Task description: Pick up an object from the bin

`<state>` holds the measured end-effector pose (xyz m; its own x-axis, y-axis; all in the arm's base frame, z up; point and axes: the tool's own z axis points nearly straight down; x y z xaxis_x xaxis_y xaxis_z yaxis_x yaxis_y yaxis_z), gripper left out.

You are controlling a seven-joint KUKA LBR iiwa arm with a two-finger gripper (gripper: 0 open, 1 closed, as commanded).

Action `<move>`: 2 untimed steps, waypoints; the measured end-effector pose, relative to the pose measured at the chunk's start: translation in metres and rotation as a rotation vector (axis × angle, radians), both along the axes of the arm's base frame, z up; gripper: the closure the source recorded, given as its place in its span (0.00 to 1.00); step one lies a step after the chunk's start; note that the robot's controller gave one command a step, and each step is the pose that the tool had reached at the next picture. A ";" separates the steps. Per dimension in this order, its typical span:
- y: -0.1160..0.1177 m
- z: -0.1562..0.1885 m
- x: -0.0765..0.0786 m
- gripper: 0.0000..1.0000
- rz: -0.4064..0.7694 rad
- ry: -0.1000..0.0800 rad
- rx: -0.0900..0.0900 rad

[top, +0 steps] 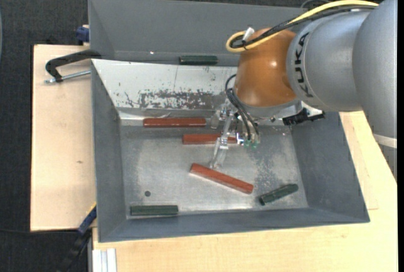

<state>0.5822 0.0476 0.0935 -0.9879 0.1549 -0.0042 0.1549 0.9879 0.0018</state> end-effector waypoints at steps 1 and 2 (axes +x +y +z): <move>0.026 -0.003 0.011 0.00 -0.125 -0.001 0.000; 0.012 -0.012 0.016 0.00 -0.171 0.002 0.002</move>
Offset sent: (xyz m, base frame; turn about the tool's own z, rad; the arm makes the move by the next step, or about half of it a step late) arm 0.0188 -0.0279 -0.0226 0.0796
